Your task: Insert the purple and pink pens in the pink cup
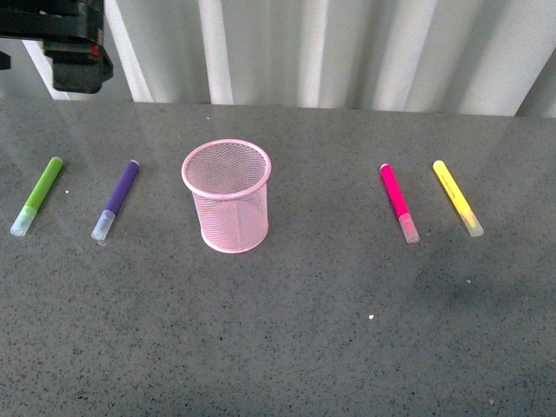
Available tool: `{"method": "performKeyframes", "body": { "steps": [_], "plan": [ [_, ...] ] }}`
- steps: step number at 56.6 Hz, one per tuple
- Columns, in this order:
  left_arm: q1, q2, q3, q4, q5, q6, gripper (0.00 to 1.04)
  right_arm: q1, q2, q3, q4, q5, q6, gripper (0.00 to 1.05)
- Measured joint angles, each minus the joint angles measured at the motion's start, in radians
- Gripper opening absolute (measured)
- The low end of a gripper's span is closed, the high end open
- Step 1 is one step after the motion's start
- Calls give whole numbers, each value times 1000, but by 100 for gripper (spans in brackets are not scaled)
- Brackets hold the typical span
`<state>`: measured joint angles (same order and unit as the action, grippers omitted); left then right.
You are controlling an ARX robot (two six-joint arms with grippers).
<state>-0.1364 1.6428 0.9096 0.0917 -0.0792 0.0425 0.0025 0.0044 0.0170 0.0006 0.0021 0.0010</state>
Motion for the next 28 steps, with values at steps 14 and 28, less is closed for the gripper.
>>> {"method": "performKeyframes", "body": {
  "steps": [14, 28],
  "plan": [
    [-24, 233, 150, -43, -27, 64, 98, 0, 0, 0, 0, 0, 0, 98],
    [-37, 359, 243, -61, -34, 60, 98, 0, 0, 0, 0, 0, 0, 98]
  ]
}}
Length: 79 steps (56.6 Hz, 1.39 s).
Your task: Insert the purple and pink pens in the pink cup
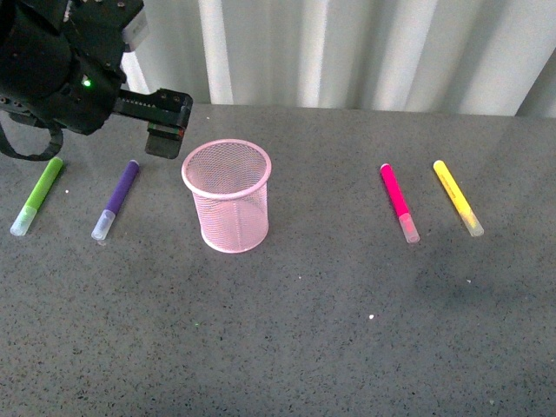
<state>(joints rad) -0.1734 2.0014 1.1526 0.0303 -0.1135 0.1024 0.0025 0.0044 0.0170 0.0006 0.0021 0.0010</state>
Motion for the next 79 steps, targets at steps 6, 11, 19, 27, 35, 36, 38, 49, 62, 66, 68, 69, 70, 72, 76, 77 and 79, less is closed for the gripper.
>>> {"method": "performKeyframes", "body": {
  "steps": [6, 11, 19, 27, 35, 36, 38, 49, 62, 66, 68, 69, 70, 72, 76, 77, 79],
  "plan": [
    [-3, 47, 34, -5, -6, -6, 98, 0, 0, 0, 0, 0, 0, 98],
    [-3, 87, 58, -6, -13, -11, 98, 0, 0, 0, 0, 0, 0, 98],
    [17, 142, 99, -3, 0, -27, 98, 0, 0, 0, 0, 0, 0, 98],
    [53, 188, 148, -2, -8, -28, 98, 0, 0, 0, 0, 0, 0, 98],
    [82, 238, 191, -13, -15, -28, 98, 0, 0, 0, 0, 0, 0, 98],
    [86, 246, 196, -16, -14, -28, 98, 0, 0, 0, 0, 0, 0, 98],
    [92, 256, 200, -17, -14, -28, 98, 0, 0, 0, 0, 0, 0, 98],
    [98, 291, 205, -15, -7, -29, 98, 0, 0, 0, 0, 0, 0, 98],
    [94, 327, 205, 7, -7, -37, 98, 0, 0, 0, 0, 0, 0, 98],
    [92, 328, 205, 9, -11, -45, 98, 0, 0, 0, 0, 0, 0, 98],
    [92, 328, 205, 10, -11, -48, 98, 0, 0, 0, 0, 0, 0, 98],
    [91, 329, 205, 10, -11, -50, 98, 0, 0, 0, 0, 0, 0, 98],
    [91, 329, 205, 10, -11, -51, 98, 0, 0, 0, 0, 0, 0, 98],
    [90, 330, 205, 10, -11, -51, 98, 0, 0, 0, 0, 0, 0, 98],
    [88, 331, 206, 10, -16, -55, 92, 0, 0, 0, 0, 0, 0, 98],
    [88, 331, 205, 10, -16, -55, 90, 0, 0, 0, 0, 0, 0, 98],
    [87, 331, 205, 10, -14, -58, 85, 0, 0, 0, 0, 0, 0, 98]
  ]
}}
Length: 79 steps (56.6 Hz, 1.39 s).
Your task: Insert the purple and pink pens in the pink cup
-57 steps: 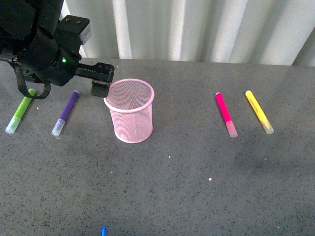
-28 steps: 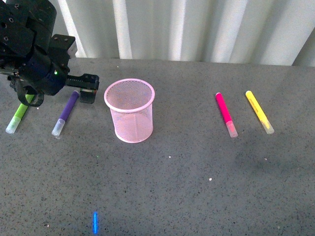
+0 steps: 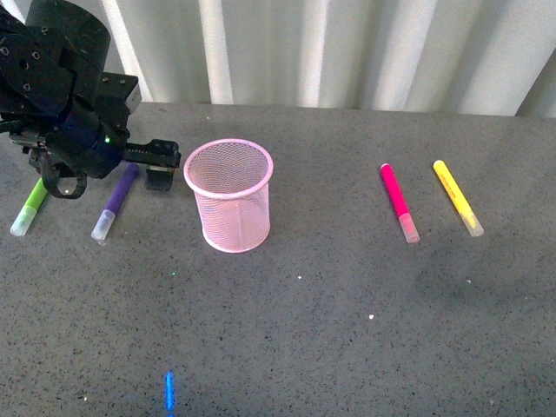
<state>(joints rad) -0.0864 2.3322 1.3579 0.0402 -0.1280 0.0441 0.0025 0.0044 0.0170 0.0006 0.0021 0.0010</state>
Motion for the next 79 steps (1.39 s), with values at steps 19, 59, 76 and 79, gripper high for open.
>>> {"method": "performKeyframes", "body": {
  "steps": [19, 59, 76, 79],
  "plan": [
    [-2, 5, 4, -4, 0, -14, 34, 0, 0, 0, 0, 0, 0, 98],
    [7, -405, -262, 319, 183, -327, 13, 0, 0, 0, 0, 0, 0, 98],
    [-213, -583, -608, 881, 60, -495, 13, 0, 0, 0, 0, 0, 0, 98],
    [-263, -551, -609, 938, 4, -499, 13, 0, 0, 0, 0, 0, 0, 98]
  ]
}}
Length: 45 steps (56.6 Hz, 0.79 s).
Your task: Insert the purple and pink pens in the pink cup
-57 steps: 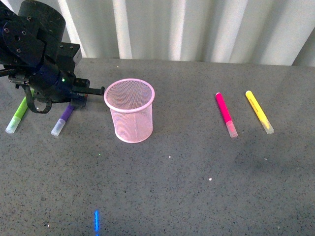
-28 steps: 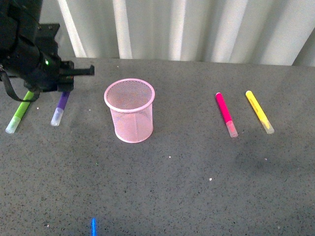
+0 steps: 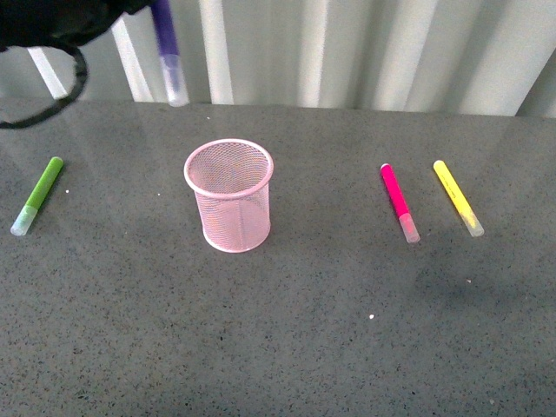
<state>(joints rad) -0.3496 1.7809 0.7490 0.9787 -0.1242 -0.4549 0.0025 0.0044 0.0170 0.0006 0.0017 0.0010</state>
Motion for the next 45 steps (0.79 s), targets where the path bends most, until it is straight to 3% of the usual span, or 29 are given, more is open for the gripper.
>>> {"method": "performKeyframes", "body": {
  "steps": [6, 11, 45],
  "plan": [
    [-57, 80, 21, 63, -106, -3, 13, 0, 0, 0, 0, 0, 0, 98],
    [-63, 118, 40, 74, -122, -13, 13, 0, 0, 0, 0, 0, 0, 98],
    [-23, 308, 103, 158, -116, -67, 13, 0, 0, 0, 0, 0, 0, 98]
  ]
}}
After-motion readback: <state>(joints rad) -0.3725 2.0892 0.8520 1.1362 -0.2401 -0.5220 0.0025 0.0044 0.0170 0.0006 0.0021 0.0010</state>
